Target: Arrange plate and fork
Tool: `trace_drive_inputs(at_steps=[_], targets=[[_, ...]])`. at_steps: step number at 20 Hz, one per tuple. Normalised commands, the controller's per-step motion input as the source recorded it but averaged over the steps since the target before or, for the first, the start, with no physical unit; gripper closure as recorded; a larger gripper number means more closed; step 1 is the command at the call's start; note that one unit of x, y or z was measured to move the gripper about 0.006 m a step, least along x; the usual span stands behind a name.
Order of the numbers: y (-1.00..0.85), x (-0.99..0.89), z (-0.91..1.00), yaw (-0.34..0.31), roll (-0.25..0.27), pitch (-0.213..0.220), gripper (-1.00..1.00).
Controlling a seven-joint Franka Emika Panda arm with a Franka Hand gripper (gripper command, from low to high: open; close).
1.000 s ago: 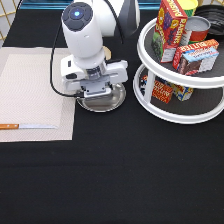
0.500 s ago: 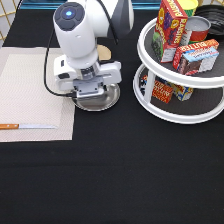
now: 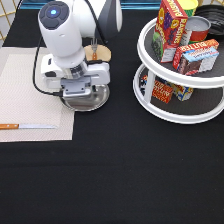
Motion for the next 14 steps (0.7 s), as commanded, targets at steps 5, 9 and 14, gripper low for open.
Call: trace_drive_inputs(at_steps=[5, 9, 14], targets=[[-0.64, 0.51, 0.02, -0.021, 0.009, 0.052, -1.0], [-0.73, 0.6, 0.0, 0.0, 0.015, 0.054, -1.0], [-0.72, 0.57, 0.0, -0.002, 0.006, 0.06, -1.0]])
